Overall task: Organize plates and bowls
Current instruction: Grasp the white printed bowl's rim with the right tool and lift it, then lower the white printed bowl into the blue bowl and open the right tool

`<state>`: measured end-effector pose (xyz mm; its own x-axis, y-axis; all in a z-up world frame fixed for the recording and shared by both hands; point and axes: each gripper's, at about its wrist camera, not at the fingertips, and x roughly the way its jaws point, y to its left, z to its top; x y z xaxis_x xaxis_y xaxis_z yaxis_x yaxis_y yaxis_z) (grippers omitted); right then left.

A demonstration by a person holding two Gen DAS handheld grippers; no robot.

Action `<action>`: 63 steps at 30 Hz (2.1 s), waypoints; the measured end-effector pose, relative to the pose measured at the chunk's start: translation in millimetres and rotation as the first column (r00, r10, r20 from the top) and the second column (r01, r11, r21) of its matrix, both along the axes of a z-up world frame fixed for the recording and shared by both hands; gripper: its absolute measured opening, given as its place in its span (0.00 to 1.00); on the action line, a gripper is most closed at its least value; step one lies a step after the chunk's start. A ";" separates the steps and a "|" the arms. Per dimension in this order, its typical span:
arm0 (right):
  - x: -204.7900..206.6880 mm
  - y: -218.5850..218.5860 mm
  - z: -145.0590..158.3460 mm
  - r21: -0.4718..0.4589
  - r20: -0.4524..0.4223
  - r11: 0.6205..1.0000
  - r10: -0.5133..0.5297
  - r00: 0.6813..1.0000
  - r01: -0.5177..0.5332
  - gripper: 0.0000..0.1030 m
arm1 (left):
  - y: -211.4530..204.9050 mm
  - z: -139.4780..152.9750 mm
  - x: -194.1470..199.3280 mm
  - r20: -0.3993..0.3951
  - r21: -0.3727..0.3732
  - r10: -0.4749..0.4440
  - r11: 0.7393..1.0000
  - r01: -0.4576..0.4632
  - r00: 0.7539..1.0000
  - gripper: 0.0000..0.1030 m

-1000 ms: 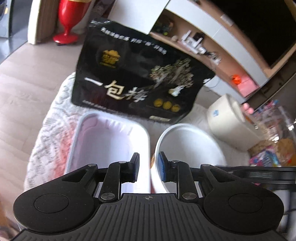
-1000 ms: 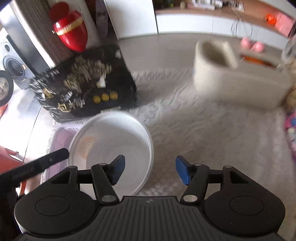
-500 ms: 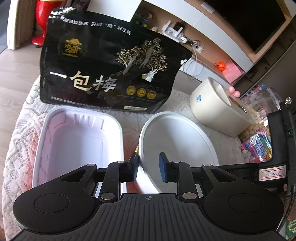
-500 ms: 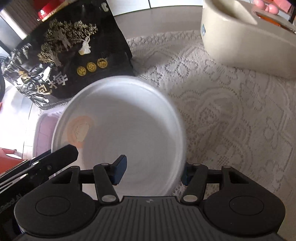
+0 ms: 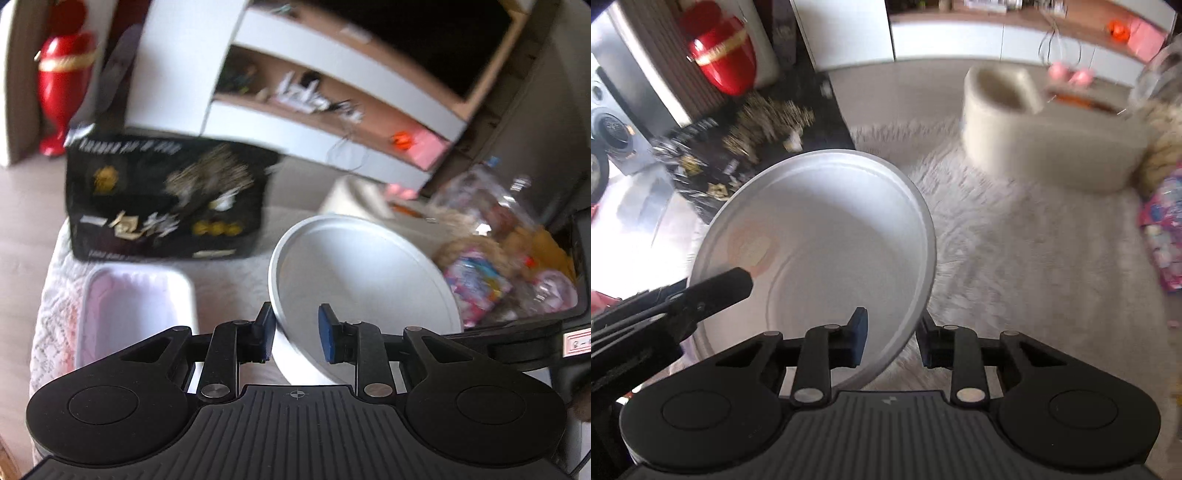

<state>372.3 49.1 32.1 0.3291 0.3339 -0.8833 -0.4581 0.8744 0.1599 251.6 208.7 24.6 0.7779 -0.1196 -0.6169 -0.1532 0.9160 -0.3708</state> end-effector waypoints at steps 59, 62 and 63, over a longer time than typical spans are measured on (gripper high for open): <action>-73.5 -168.8 -40.1 -0.058 0.067 0.989 -0.129 0.989 0.133 0.43 | -129.7 -37.3 -52.9 -0.070 0.006 -0.260 0.965 0.261 0.963 0.25; -67.3 -174.0 -41.6 -0.005 0.046 0.996 -0.084 0.995 0.084 0.44 | -128.4 -29.0 -61.2 -0.037 0.005 -0.234 0.972 0.234 0.972 0.25; -65.4 -174.4 -40.1 0.007 0.057 0.998 -0.062 0.996 0.062 0.45 | -128.8 -26.3 -64.6 -0.030 0.005 -0.220 0.975 0.221 0.975 0.25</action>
